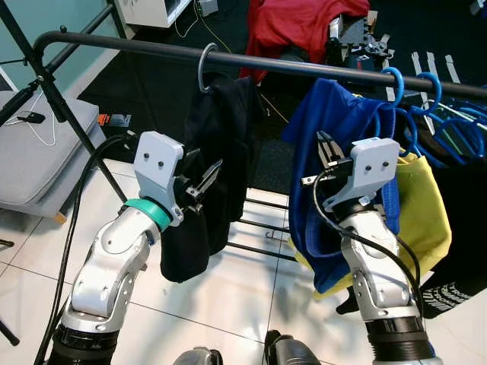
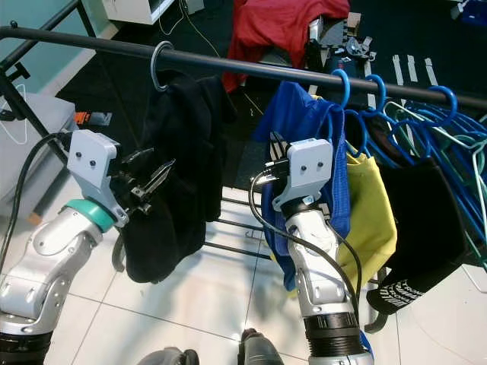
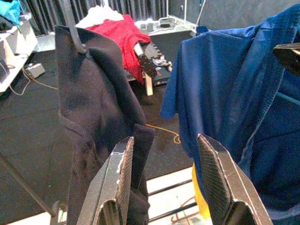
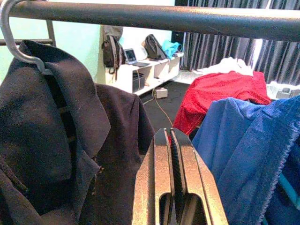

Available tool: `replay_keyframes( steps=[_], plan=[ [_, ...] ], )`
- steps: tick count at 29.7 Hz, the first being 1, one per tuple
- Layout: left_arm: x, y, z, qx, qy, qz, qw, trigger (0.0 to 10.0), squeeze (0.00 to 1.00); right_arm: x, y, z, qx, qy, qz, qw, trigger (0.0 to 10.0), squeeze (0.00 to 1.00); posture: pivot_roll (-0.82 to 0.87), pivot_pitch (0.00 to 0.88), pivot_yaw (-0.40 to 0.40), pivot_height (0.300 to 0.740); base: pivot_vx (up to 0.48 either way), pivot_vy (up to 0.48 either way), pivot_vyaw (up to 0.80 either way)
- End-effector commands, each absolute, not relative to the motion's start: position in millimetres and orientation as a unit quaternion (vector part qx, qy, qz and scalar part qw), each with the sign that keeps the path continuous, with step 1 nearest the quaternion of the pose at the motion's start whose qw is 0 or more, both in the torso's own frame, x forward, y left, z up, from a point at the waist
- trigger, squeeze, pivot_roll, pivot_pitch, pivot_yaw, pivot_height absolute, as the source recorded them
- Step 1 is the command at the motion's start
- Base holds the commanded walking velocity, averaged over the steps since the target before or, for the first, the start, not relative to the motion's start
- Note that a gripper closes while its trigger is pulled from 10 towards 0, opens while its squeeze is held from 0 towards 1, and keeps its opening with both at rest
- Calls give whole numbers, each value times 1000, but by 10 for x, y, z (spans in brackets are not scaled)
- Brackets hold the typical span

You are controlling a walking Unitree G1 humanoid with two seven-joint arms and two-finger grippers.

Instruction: Hang hanger

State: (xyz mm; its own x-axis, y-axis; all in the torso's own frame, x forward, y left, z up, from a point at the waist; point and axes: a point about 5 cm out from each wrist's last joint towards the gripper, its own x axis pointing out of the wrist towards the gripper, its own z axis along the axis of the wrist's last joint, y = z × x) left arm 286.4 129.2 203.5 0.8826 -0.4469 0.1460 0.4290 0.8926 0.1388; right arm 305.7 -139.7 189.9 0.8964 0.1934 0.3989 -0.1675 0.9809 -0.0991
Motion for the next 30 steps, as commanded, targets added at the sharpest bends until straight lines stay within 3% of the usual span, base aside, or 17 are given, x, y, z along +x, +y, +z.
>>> replay_keyframes(
  steps=[1, 24, 30],
  plan=[
    [2872, 1272, 2010, 57, -85, -227, 968, 10000, 0, 3048, -1411, 1833, -31, -197, 92, 976, 10000, 0, -27, 45, 74, 740, 0, 0, 0],
    [2905, 1244, 1944, 58, -81, -226, 969, 10000, 0, 3045, -1432, 1807, -27, -191, 83, 978, 10000, 0, -41, 65, 84, 740, 0, 0, 0],
    [2982, 1302, 1800, 63, -62, -189, 978, 10000, 0, 3042, -1446, 1654, -5, -159, 75, 984, 10000, 0, -57, 86, 71, 740, 0, 0, 0]
  ],
)
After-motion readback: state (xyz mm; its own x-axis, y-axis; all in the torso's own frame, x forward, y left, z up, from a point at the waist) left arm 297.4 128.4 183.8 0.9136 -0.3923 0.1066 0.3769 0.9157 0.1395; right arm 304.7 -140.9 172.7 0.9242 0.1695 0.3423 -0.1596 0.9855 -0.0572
